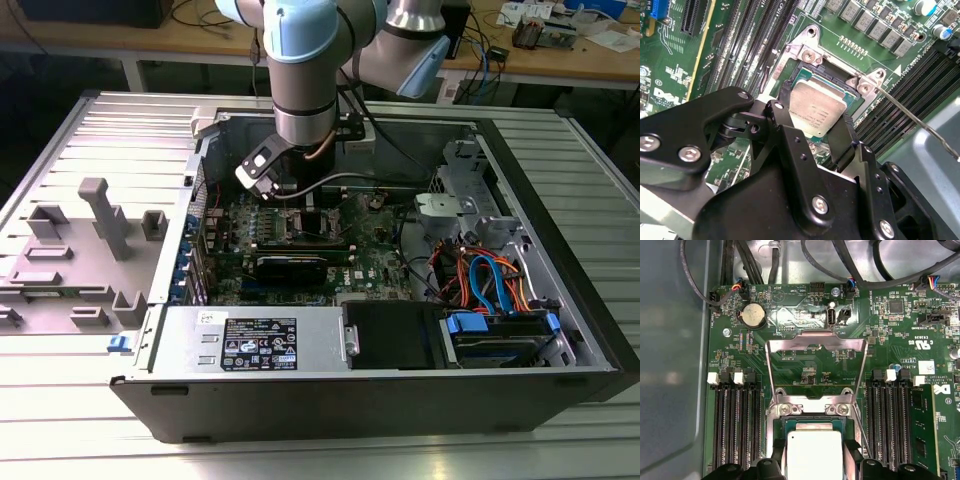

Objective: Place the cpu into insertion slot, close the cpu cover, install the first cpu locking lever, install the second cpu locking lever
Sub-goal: 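Place the cpu into insertion slot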

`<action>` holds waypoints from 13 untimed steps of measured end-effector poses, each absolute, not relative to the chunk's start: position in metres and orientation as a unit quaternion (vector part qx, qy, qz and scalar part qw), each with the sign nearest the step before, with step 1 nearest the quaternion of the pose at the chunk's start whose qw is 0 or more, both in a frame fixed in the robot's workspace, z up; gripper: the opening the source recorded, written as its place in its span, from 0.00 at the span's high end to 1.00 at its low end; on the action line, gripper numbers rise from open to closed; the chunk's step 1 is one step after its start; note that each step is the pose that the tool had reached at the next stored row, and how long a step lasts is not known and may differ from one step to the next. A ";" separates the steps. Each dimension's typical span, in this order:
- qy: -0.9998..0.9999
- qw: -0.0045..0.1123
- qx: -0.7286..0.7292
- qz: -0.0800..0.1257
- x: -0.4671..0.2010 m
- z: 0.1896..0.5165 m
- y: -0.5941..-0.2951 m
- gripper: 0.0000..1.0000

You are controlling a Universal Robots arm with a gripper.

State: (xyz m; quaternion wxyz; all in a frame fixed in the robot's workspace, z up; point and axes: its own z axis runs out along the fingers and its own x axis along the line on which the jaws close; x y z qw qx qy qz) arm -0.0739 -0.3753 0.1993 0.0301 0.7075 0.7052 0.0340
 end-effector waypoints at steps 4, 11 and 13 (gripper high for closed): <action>0.705 0.030 0.707 0.034 -0.074 0.198 -0.375 0.46; 0.705 0.030 0.707 0.034 -0.074 0.198 -0.375 0.46; 0.705 0.030 0.707 0.034 -0.074 0.198 -0.375 0.46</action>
